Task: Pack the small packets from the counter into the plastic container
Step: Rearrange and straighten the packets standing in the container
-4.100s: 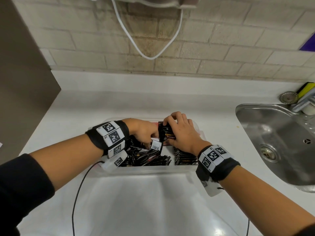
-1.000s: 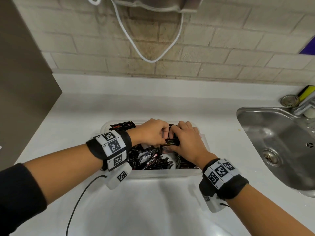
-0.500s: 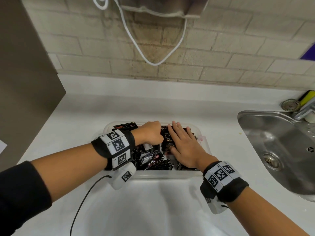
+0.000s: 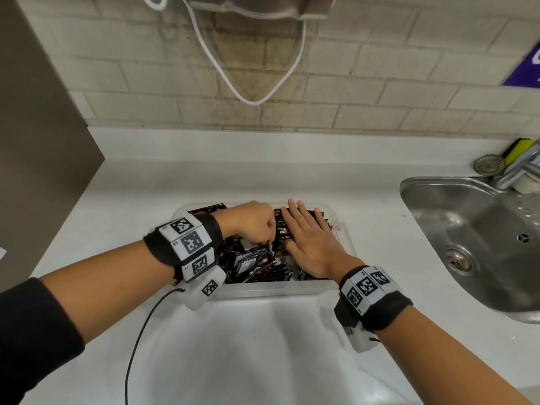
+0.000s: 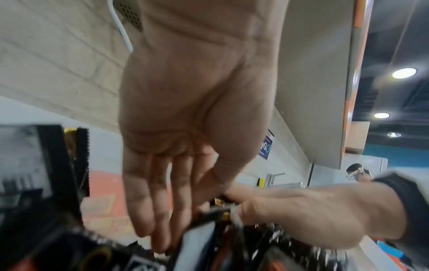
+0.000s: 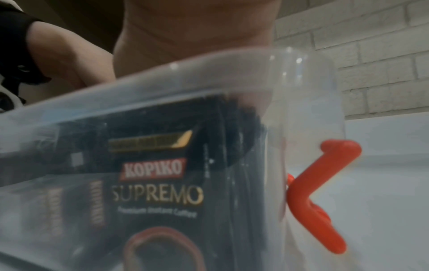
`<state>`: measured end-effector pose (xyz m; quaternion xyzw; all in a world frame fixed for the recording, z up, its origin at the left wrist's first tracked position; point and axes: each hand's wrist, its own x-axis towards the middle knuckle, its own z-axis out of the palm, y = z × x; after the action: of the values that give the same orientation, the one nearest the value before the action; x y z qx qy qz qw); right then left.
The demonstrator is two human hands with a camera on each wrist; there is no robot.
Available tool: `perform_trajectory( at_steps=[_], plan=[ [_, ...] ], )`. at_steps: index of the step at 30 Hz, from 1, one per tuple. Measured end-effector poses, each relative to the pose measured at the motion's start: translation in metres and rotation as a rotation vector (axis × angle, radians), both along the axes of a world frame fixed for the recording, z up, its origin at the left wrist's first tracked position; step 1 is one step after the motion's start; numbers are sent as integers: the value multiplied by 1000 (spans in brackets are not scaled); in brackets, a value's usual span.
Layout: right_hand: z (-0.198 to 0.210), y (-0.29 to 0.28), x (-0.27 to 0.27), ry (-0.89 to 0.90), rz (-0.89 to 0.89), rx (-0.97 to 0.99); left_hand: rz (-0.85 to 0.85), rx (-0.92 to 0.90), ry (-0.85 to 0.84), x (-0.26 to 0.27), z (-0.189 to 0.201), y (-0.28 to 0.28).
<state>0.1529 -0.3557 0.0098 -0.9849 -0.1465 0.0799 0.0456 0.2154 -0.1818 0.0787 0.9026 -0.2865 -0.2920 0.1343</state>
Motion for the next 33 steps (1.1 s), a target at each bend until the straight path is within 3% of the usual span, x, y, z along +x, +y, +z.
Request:
perform_trajectory(
  at_steps=[4, 9, 17, 26, 33],
  plan=[
    [-2, -4, 1, 3, 10, 16, -207, -26, 13, -10, 12, 0],
    [-1, -6, 0, 6, 16, 71, -386, 74, 23, -21, 5, -7],
    [18, -8, -2, 117, 2, 217, -483, 132, 69, -27, -7, -18],
    [12, -23, -17, -50, 59, 42, -559, 207, 2, -27, -17, -24],
    [7, -24, -17, -65, 40, 88, -479, 142, -21, -20, -16, -17]
  ],
)
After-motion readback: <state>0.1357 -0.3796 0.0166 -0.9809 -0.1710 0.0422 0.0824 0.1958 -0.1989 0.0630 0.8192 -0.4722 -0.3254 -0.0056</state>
